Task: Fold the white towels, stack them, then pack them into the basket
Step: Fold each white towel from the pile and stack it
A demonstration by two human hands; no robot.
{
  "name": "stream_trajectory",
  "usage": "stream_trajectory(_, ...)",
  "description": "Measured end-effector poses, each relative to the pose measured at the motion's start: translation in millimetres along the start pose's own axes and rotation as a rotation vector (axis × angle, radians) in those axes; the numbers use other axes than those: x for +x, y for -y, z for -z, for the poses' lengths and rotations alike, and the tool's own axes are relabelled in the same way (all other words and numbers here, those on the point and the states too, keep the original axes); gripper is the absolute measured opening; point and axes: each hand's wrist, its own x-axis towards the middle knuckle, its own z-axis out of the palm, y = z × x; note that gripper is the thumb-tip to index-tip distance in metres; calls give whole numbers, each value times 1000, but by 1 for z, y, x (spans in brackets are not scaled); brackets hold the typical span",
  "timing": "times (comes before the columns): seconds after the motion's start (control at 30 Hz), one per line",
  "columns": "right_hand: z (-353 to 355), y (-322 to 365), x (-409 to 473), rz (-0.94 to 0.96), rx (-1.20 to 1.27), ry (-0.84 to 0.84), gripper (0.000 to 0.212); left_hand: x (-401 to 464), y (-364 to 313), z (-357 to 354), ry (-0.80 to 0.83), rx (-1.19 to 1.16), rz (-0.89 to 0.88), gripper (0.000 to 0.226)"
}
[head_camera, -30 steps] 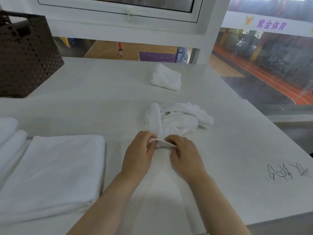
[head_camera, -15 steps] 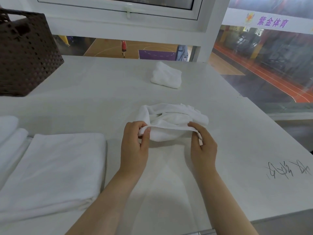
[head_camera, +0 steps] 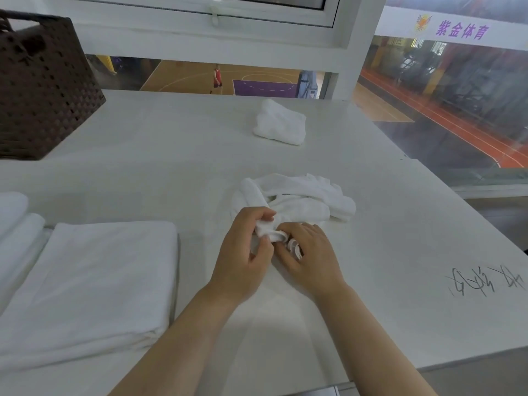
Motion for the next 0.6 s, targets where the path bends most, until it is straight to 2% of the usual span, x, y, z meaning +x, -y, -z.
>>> stream_trajectory(0.07,2,-3,-3,3,131,-59,3,0,5,0,11,11,-9,52)
stream_trajectory(0.13,5,-2,-4,-12,249,-113,11,2,16,-2,-19,77,0,60)
stream_trajectory(0.23,5,-4,-5,-53,294,-111,22,5,29,-2,-24,251,20,52)
stream_trajectory(0.4,5,-9,-5,-199,378,-107,36,2,25,-1,134,350,44,20)
stream_trajectory(0.53,7,-12,-4,-220,321,-75,42,2,20,1,147,271,168,23)
stream_trajectory(0.6,5,-13,-2,-172,278,-61,34,2,24,1,114,346,168,31)
